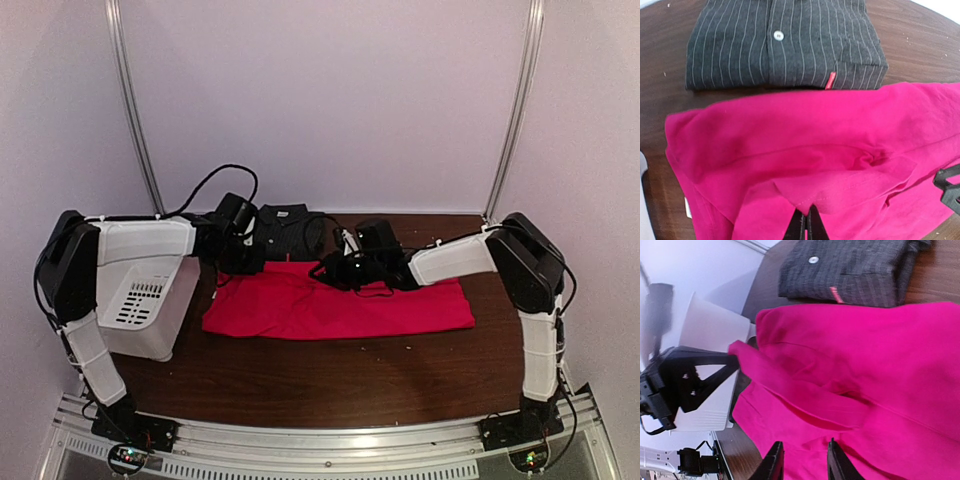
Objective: Fold and stack the mixed laundry pile
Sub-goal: Smooth out the rectangle-folded T-shirt at the center of the board.
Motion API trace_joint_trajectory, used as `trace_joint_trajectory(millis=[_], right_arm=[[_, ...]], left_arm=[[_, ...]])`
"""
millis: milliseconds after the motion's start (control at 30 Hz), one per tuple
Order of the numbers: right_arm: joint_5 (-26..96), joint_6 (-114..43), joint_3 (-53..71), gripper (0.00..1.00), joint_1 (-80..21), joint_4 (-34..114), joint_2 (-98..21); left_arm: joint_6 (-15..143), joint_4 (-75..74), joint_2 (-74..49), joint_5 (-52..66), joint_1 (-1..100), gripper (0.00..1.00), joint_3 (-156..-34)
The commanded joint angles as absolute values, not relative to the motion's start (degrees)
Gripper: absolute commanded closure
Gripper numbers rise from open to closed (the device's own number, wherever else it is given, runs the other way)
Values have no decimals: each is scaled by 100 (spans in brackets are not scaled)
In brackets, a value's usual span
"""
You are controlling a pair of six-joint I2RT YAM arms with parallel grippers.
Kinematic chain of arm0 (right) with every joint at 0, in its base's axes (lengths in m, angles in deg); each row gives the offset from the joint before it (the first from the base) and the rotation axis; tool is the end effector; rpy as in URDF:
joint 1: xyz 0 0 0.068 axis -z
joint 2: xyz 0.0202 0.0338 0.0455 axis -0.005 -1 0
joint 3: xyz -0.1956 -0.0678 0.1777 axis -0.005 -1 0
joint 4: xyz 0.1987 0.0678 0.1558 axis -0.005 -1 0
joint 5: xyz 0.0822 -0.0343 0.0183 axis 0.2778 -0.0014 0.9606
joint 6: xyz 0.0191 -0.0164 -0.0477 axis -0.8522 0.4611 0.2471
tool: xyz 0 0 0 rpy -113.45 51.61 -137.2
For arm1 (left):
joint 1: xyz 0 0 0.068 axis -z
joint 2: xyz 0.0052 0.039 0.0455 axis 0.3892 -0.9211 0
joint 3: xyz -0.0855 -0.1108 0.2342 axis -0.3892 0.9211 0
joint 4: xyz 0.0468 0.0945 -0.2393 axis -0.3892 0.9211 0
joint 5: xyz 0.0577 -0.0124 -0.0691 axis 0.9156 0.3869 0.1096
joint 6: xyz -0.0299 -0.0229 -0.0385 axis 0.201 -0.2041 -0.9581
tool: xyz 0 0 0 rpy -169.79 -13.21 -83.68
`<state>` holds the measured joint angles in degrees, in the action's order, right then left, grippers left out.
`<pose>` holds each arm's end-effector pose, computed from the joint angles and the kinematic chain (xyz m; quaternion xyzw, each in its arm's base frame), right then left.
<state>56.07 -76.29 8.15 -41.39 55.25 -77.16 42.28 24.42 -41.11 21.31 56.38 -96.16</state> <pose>0.3335 0.3138 0.1615 -0.0757 0.8441 0.4937 0.1950 0.3271 -0.2119 0.2111 -0.0137 0.9473 -0.1331 0.2910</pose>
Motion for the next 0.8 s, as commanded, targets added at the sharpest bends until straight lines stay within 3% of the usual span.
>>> trace_joint_trajectory(millis=[0, 233, 467, 600, 767], right_arm=[[5918, -7633, 888, 74, -4381, 5926, -7658], [6031, -7810, 1313, 84, -4544, 5995, -8317], [5769, -7711, 1193, 84, -4241, 5878, -8201], [5975, -7418, 1089, 81, -4006, 5534, -7791], [6056, -6580, 930, 71, -3789, 4688, -7032]], left_arm=[[3696, 2033, -3775, 1819, 5604, 99, -9199], [3389, 1708, -3515, 1683, 5814, 98, -8608], [3294, 1706, -3420, 1561, 6074, 94, -8077], [3568, 1776, -3281, 1320, 6072, 81, -7954], [4235, 2123, -2503, 2013, 6070, 51, -8099]])
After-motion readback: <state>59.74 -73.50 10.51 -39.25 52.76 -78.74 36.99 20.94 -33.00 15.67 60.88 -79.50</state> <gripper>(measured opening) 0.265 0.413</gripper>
